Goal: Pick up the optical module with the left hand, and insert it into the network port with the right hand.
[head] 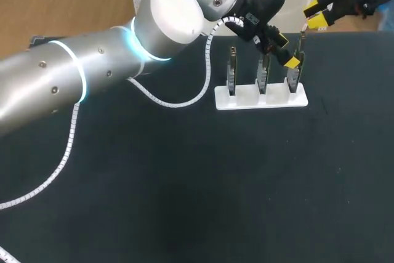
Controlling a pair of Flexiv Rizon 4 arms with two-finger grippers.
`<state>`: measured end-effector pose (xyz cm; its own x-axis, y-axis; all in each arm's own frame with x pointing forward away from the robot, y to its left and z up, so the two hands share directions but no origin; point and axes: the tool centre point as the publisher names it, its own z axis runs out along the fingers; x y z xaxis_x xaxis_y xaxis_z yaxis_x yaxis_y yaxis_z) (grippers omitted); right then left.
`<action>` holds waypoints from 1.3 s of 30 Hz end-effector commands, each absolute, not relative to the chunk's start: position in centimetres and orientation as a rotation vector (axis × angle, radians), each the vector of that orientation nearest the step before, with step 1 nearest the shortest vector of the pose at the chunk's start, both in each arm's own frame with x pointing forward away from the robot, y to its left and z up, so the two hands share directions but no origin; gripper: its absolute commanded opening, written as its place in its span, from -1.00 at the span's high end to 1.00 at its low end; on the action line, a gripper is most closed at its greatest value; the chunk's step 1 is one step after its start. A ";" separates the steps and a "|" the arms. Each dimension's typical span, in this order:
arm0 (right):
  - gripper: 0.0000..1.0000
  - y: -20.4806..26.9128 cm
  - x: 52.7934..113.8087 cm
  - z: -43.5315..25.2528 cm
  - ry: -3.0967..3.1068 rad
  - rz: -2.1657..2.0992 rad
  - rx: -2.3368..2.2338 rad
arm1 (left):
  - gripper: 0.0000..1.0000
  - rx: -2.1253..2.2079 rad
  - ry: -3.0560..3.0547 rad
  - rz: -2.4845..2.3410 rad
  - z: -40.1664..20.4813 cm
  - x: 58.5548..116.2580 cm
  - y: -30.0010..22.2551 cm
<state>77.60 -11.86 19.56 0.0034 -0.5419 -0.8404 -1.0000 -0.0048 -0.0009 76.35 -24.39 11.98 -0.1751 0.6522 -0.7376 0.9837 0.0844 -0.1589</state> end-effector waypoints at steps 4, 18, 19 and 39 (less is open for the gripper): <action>1.00 -11.2 77.9 19.2 1.615 0.883 -1.625 | -1.00 1.613 1.886 -0.898 12.0 76.6 -24.5; 1.00 -11.3 77.8 18.0 1.646 0.903 -1.634 | -1.00 1.613 1.886 -0.898 12.0 76.6 -24.5; 1.00 -11.3 77.8 17.9 1.652 0.905 -1.632 | -1.00 1.613 1.886 -0.898 12.0 76.6 -24.5; 1.00 -11.5 77.8 15.6 1.722 0.949 -1.629 | -1.00 1.613 1.886 -0.898 12.0 76.6 -24.5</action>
